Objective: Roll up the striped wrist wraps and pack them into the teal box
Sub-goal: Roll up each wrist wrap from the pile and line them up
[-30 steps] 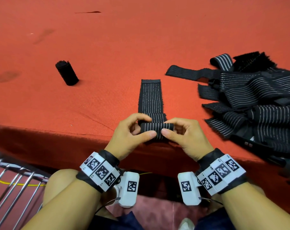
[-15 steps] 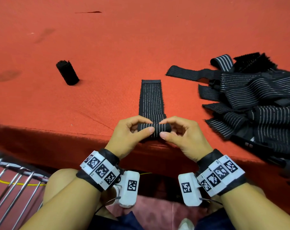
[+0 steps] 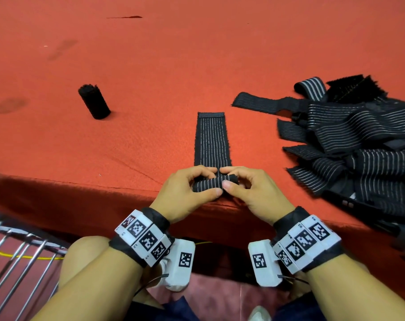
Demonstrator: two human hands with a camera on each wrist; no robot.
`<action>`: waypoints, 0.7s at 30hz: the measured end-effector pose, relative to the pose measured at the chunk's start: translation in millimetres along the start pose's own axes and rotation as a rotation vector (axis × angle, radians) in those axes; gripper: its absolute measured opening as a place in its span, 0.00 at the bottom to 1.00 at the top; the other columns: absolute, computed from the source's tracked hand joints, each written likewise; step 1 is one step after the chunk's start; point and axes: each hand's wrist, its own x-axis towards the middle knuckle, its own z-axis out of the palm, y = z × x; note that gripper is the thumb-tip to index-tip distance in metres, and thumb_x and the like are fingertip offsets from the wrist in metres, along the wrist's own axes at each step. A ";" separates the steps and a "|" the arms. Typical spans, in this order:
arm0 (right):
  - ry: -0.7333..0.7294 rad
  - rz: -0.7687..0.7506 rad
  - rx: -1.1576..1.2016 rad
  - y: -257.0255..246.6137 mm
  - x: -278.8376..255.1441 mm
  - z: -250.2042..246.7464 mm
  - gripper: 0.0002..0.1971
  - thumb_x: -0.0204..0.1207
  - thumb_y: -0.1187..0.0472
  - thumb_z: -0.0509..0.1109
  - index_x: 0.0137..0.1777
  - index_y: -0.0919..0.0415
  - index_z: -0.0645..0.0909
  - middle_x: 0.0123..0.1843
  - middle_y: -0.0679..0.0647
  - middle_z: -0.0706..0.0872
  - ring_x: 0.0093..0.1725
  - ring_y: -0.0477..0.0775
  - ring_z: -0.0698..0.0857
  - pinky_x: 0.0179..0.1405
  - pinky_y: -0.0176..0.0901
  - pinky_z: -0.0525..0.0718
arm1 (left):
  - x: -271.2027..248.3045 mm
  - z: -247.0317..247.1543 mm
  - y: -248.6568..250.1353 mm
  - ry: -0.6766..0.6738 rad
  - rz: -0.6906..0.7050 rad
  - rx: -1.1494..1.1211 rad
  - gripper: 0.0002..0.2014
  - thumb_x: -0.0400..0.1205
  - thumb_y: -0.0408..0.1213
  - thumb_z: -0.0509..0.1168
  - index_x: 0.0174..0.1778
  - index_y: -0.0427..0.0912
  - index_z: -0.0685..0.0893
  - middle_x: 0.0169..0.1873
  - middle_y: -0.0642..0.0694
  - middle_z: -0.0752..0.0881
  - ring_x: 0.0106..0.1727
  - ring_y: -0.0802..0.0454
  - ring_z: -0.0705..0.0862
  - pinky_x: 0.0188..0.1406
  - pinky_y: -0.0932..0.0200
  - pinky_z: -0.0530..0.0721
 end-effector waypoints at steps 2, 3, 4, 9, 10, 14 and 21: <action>-0.008 0.032 0.047 -1.9 1.5 0.0 0.06 0.82 0.59 0.73 0.54 0.54 0.90 0.40 0.33 0.90 0.34 0.34 0.83 0.42 0.37 0.82 | 1.6 -1.6 1.8 -0.021 -0.008 0.008 0.16 0.68 0.56 0.78 0.47 0.56 0.86 0.51 0.60 0.91 0.50 0.60 0.89 0.57 0.48 0.87; -0.011 0.056 0.080 -0.9 2.7 -0.9 0.05 0.84 0.59 0.71 0.50 0.55 0.89 0.30 0.33 0.85 0.29 0.35 0.81 0.35 0.35 0.77 | 2.0 -2.5 2.6 -0.026 -0.003 0.010 0.16 0.69 0.52 0.80 0.48 0.55 0.86 0.44 0.61 0.90 0.41 0.61 0.86 0.47 0.54 0.86; -0.006 0.080 0.113 -0.7 3.3 -2.2 0.07 0.84 0.58 0.71 0.46 0.56 0.87 0.24 0.35 0.80 0.24 0.36 0.77 0.31 0.37 0.72 | 2.0 -2.8 3.7 -0.028 0.009 0.008 0.15 0.71 0.47 0.81 0.49 0.54 0.86 0.37 0.62 0.87 0.33 0.63 0.81 0.38 0.61 0.80; -0.015 0.054 0.180 -6.4 3.3 -2.1 0.06 0.82 0.63 0.73 0.56 0.53 0.84 0.39 0.43 0.87 0.29 0.36 0.80 0.35 0.34 0.76 | 2.6 -3.3 6.5 -0.014 -0.032 -0.047 0.06 0.79 0.34 0.77 0.49 0.42 0.88 0.30 0.60 0.83 0.27 0.66 0.76 0.32 0.71 0.73; -0.019 0.040 0.209 -8.8 1.6 -1.8 0.13 0.81 0.67 0.74 0.60 0.51 0.83 0.46 0.46 0.88 0.31 0.37 0.82 0.37 0.32 0.78 | 2.7 -3.2 6.8 -0.014 -0.043 -0.056 0.05 0.79 0.35 0.77 0.48 0.43 0.89 0.31 0.58 0.84 0.29 0.65 0.78 0.33 0.70 0.74; -0.023 0.000 0.165 -1.3 -0.5 -2.4 0.16 0.76 0.66 0.78 0.57 0.46 0.86 0.36 0.55 0.80 0.27 0.52 0.69 0.30 0.44 0.68 | 2.7 -4.1 6.1 -0.003 -0.060 -0.015 0.08 0.77 0.49 0.76 0.43 0.49 0.90 0.33 0.49 0.86 0.35 0.56 0.79 0.40 0.54 0.76; 0.029 0.014 0.060 2.3 2.7 1.5 0.12 0.74 0.45 0.74 0.54 0.45 0.90 0.42 0.55 0.92 0.35 0.60 0.84 0.43 0.59 0.85 | -0.2 -6.0 8.2 -0.020 -0.010 -0.098 0.19 0.74 0.32 0.81 0.58 0.48 0.87 0.48 0.47 0.88 0.40 0.58 0.85 0.45 0.61 0.85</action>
